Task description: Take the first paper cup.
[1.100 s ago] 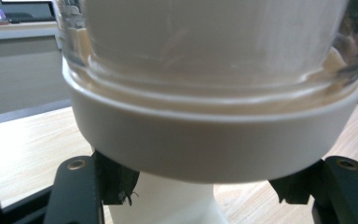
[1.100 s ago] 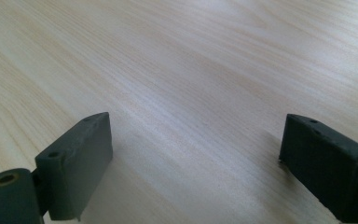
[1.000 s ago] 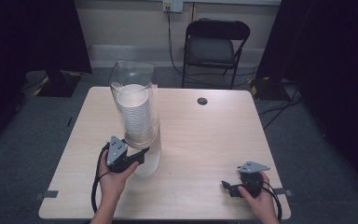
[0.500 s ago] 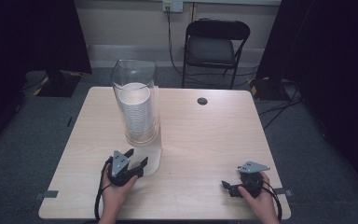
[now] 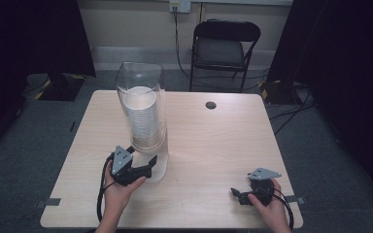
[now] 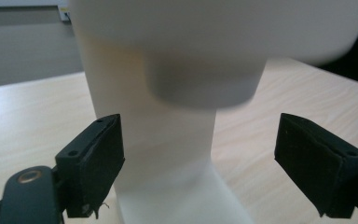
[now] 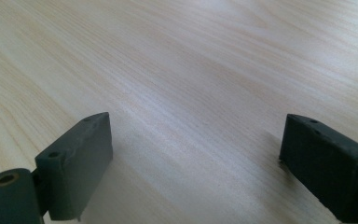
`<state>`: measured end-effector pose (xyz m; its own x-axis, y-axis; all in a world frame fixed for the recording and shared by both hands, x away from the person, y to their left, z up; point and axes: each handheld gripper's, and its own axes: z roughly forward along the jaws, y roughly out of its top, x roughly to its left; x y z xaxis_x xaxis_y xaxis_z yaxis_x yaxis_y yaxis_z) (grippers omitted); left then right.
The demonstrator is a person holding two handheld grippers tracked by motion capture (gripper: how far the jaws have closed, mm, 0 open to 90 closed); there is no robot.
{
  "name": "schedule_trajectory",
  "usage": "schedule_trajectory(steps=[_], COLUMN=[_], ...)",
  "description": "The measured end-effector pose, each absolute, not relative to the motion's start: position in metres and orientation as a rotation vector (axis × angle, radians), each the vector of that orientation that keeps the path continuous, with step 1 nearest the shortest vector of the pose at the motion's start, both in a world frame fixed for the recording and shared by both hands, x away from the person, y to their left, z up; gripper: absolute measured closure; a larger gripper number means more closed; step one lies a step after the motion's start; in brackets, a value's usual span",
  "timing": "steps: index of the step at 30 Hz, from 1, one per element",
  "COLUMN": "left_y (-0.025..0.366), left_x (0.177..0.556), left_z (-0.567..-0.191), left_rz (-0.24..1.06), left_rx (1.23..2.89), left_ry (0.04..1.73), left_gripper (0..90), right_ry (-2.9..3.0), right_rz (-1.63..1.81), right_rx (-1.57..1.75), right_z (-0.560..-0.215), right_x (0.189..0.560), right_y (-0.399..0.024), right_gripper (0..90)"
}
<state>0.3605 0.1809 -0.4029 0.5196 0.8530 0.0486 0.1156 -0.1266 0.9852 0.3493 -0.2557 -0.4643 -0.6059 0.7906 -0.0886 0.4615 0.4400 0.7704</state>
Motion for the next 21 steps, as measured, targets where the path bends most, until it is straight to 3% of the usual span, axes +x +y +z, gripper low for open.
schedule_trajectory(steps=[21], left_y=[0.167], left_x=[0.374], left_z=[-0.391], left_rz=[0.841], left_rx=[1.528], left_ry=[0.831], left_gripper=[22.9], right_ry=[2.257], right_rz=[1.008], right_rx=[1.055], right_z=[-0.464], right_x=[0.349], right_y=[-0.256], right_gripper=[8.5])
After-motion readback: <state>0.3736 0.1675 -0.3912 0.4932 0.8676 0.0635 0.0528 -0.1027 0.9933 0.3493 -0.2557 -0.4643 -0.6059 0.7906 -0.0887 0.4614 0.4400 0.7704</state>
